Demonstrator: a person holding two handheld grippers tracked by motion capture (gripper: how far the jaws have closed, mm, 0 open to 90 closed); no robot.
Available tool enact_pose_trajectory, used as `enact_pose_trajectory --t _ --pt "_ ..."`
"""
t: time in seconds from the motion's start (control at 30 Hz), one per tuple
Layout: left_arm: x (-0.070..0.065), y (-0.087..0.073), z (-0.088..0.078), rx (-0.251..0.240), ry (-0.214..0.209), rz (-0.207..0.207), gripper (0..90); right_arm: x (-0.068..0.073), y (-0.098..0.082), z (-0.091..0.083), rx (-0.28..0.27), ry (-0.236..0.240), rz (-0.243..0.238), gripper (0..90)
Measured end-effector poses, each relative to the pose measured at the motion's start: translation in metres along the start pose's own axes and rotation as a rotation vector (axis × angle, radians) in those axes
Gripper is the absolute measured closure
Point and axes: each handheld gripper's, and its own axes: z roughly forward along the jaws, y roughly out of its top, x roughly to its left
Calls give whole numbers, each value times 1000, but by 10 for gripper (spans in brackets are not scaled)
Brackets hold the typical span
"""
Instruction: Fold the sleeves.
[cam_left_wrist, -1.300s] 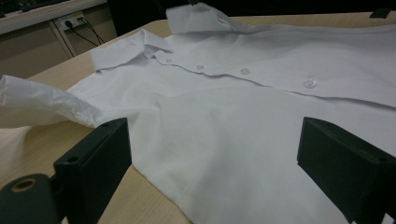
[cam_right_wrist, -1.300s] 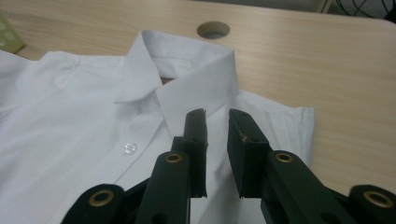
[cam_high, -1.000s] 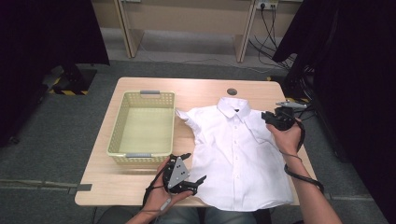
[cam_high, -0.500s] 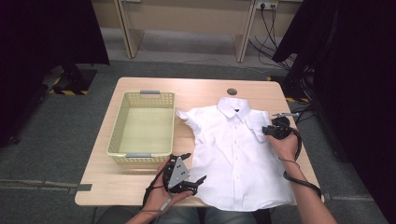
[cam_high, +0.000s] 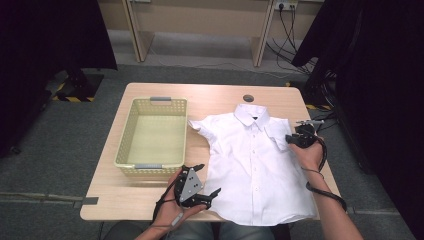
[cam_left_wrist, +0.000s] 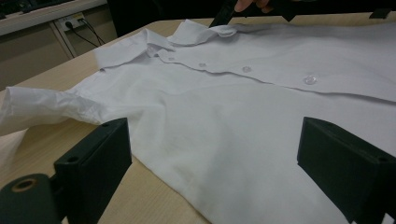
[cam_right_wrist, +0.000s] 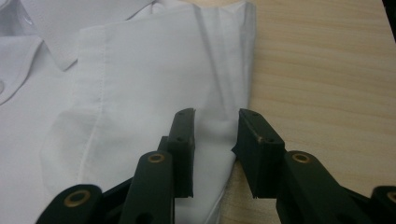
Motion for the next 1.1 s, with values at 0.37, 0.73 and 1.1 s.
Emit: enact_pose_trajectory --t 0.37,0.73,1.1 --pt "0 0 0 2 1 0 93 2 1 -4 -21 4 5 598" --pt "0 0 0 2 1 -2 92 38 19 -15 -81 71 -59 478" --pt "0 0 0 2 1 -1 92 64 32 -16 -86 114 -88 415"
